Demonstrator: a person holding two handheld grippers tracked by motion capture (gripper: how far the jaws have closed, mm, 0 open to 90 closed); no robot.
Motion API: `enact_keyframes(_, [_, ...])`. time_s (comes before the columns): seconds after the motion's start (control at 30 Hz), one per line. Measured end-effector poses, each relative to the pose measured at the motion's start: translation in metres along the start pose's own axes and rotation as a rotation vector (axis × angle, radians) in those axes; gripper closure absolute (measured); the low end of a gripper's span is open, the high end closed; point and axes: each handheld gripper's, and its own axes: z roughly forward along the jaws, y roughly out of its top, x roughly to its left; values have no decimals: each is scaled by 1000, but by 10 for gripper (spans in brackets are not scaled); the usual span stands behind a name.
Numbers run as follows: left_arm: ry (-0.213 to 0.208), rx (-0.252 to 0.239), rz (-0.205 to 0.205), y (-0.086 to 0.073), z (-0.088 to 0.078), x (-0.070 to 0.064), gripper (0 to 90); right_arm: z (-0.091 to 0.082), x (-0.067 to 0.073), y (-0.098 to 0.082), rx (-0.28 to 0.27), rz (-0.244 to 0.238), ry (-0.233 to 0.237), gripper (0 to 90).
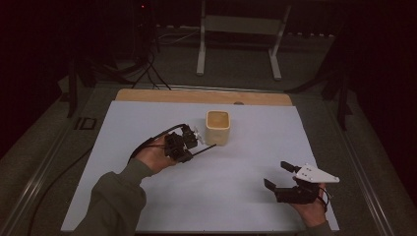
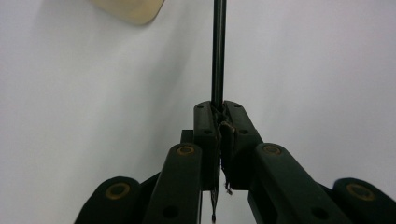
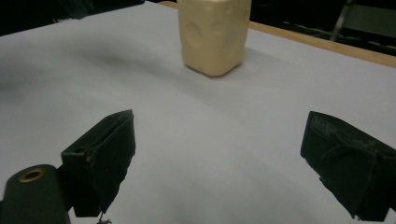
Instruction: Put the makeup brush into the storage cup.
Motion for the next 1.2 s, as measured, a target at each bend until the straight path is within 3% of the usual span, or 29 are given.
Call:
enact_keyframes(0.47, [-11,-36,71,6,-10,-8,866,1,-3,22,0,-37,49,100])
enact_keyframes(1.2, [-18,-90,153,14,-20,-18,865,28,8,63,7,-110,187,102])
